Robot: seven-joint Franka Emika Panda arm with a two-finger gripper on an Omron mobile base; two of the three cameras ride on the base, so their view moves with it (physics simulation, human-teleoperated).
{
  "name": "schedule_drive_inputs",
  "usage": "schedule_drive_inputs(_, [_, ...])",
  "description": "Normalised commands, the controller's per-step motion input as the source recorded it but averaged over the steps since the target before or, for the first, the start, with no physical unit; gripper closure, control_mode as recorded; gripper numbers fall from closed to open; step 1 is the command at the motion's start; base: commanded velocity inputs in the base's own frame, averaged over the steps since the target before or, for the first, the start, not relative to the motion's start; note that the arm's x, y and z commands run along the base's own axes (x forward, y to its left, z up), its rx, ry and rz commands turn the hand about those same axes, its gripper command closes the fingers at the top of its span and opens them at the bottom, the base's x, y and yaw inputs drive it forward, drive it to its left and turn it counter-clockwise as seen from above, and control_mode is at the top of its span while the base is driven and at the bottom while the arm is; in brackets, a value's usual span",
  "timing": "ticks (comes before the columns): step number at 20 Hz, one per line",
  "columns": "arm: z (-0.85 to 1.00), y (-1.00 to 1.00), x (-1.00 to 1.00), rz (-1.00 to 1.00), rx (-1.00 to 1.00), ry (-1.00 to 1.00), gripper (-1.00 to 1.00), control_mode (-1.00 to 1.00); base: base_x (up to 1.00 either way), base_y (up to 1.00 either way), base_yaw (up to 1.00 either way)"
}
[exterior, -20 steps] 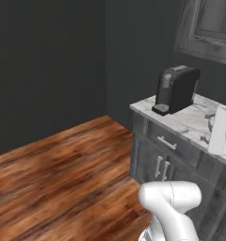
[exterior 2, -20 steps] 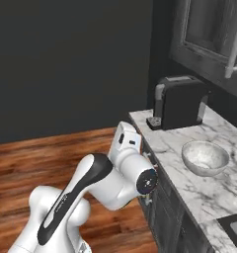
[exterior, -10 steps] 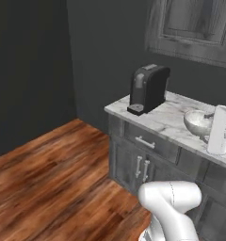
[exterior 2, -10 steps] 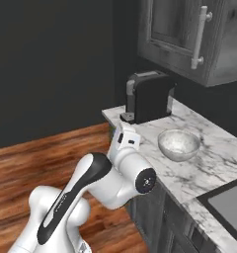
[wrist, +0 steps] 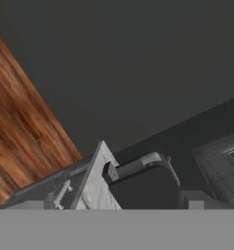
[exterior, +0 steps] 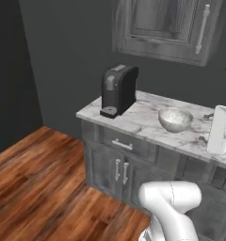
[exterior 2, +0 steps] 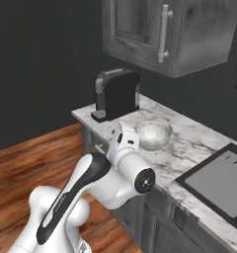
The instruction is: Clear the mugs and bowl far away from the sink.
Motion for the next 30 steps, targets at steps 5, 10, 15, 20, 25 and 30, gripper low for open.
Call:
schedule_drive_inputs(5, [0.00, 0.00, 0.00, 0.00, 0.00, 0.00, -1.00, 1.00, 0.50, 0.02, -0.35])
schedule_drive_inputs(10, [0.00, 0.00, 0.00, 0.00, 0.00, 0.00, -1.00, 1.00, 0.59, 0.25, -0.27])
schedule_drive_inputs(15, [0.00, 0.00, 0.00, 0.00, 0.00, 0.00, -1.00, 1.00, 0.69, 0.52, -0.25])
schedule_drive_inputs(20, [0.00, 0.00, 0.00, 0.00, 0.00, 0.00, -1.00, 1.00, 0.57, 0.51, -0.22])
schedule_drive_inputs(25, [0.00, 0.00, 0.00, 0.00, 0.00, 0.00, -1.00, 1.00, 0.12, 0.02, -0.21])
schedule_drive_inputs(30, [0.00, 0.00, 0.00, 0.00, 0.00, 0.00, -1.00, 1.00, 0.00, -0.22, -0.24])
